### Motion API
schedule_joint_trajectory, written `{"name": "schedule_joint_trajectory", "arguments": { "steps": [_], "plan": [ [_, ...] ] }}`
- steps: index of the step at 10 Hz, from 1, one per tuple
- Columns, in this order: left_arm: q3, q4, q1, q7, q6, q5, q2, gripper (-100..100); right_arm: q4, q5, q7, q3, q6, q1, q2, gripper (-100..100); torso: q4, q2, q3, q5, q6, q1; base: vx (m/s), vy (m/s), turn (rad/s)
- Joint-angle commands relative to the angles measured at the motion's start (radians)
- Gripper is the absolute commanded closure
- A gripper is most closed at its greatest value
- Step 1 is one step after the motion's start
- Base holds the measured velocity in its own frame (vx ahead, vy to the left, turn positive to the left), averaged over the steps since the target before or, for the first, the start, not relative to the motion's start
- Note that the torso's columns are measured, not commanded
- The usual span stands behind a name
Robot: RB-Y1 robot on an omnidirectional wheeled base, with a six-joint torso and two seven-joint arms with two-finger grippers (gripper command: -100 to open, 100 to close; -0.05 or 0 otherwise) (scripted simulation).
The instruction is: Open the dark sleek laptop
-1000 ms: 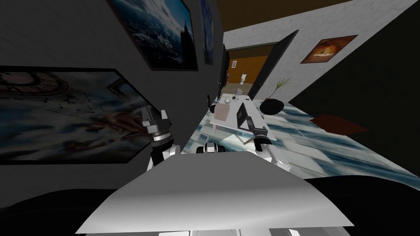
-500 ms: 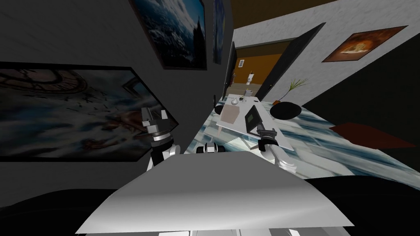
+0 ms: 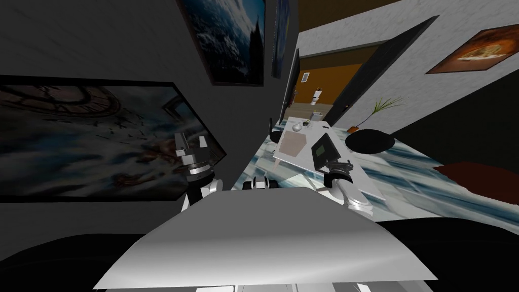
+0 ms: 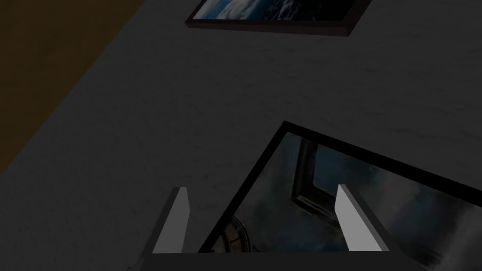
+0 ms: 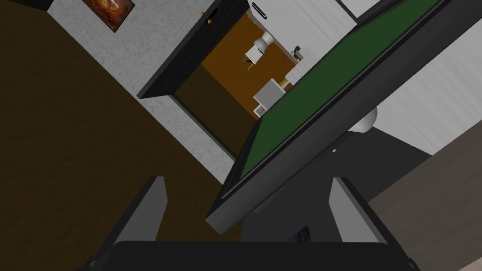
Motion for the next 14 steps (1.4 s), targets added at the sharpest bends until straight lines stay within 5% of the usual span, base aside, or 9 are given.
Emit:
{"name": "schedule_joint_trajectory", "arguments": {
  "steps": [1, 3, 4, 8, 14],
  "plan": [
    [0.0, 0.0, 0.0, 0.0, 0.0, 0.0, 0.0, 0, 0.028, 0.03, 0.029, -0.015, 0.047, 0.008, -0.057, -100, -0.001, -0.002, -0.001, 0.0, 0.0, 0.0, 0.12, 0.095, 0.095],
    [0.0, 0.0, 0.0, 0.0, 0.0, 0.0, 0.0, 0, 0.021, 0.028, 0.023, -0.011, 0.041, 0.007, -0.042, -100, 0.0, 0.001, 0.0, -0.001, 0.001, -0.002, 0.035, 0.027, 0.007],
    [0.0, 0.0, 0.0, 0.0, 0.0, 0.0, 0.0, 0, 0.021, 0.028, 0.023, -0.011, 0.041, 0.007, -0.042, 100, 0.001, 0.003, 0.002, -0.001, 0.001, -0.003, 0.009, -0.002, -0.012],
    [0.0, 0.0, 0.0, 0.0, 0.0, 0.0, 0.0, 0, 0.052, -0.113, -0.028, -0.023, -0.008, -0.002, -0.099, 100, -0.004, -0.004, -0.001, -0.01, 0.003, -0.012, -0.036, -0.035, -0.018],
    [0.0, 0.0, 0.0, 0.0, 0.0, 0.0, 0.0, 0, 0.077, -0.236, -0.066, -0.029, -0.045, -0.008, -0.139, 100, -0.005, -0.004, -0.001, -0.011, 0.001, -0.01, -0.024, -0.027, -0.018]
  ]
}}
